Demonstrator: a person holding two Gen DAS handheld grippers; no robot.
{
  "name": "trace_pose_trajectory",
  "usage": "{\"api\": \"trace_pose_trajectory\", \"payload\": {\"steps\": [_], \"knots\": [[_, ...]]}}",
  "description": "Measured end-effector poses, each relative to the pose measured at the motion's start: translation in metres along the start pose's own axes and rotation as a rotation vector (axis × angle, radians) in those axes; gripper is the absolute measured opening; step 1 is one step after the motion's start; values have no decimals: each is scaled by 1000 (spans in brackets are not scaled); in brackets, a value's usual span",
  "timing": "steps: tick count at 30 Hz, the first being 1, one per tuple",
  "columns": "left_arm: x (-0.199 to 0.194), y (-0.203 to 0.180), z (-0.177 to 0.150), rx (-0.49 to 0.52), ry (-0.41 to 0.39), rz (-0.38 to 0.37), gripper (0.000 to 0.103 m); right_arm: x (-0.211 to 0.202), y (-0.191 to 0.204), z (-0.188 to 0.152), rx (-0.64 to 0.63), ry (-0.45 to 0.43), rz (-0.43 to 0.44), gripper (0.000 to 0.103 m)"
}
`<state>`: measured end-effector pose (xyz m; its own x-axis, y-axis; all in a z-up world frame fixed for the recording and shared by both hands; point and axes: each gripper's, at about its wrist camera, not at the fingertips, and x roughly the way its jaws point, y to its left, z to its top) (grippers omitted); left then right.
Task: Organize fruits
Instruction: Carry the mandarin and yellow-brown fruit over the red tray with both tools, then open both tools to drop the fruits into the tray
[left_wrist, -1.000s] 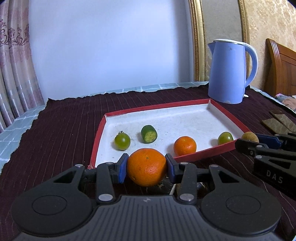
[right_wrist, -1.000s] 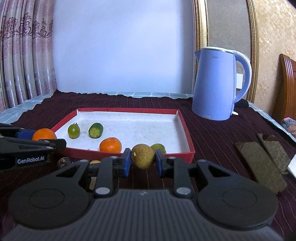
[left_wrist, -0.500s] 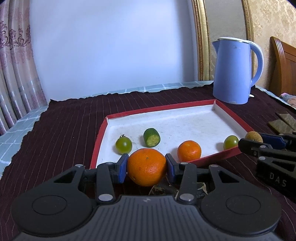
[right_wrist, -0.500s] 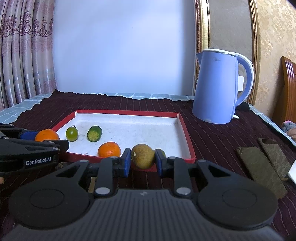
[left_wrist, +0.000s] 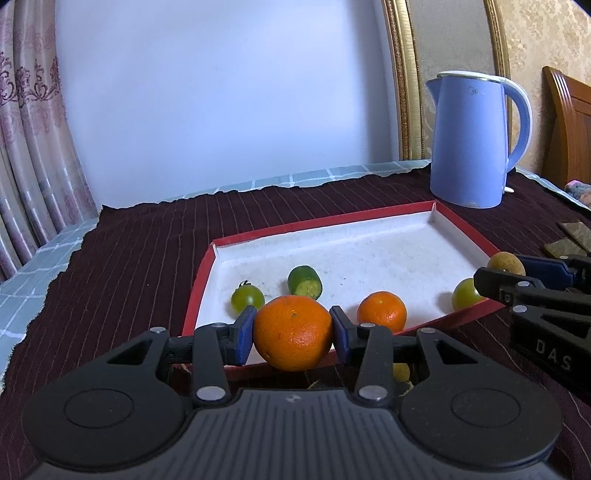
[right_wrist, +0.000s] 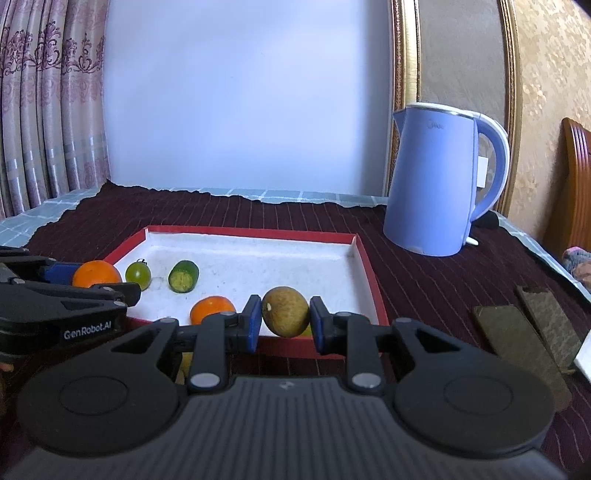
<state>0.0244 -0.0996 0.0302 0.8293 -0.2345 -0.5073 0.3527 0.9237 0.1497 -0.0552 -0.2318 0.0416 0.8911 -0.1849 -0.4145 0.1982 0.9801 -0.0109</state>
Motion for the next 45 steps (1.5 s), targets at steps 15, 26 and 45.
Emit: {"api": "trace_pose_trajectory", "payload": {"steps": [15,26,45], "knots": [[18,-1,14,-5,18,24,42,18,-2,8,13,26,4,26],[30,0,18,-8,31,45,42,35,-5,13,18,54,-13,26],[68,0,35,-1,62,96,42,78,-9,26,35,111,-39,26]]}}
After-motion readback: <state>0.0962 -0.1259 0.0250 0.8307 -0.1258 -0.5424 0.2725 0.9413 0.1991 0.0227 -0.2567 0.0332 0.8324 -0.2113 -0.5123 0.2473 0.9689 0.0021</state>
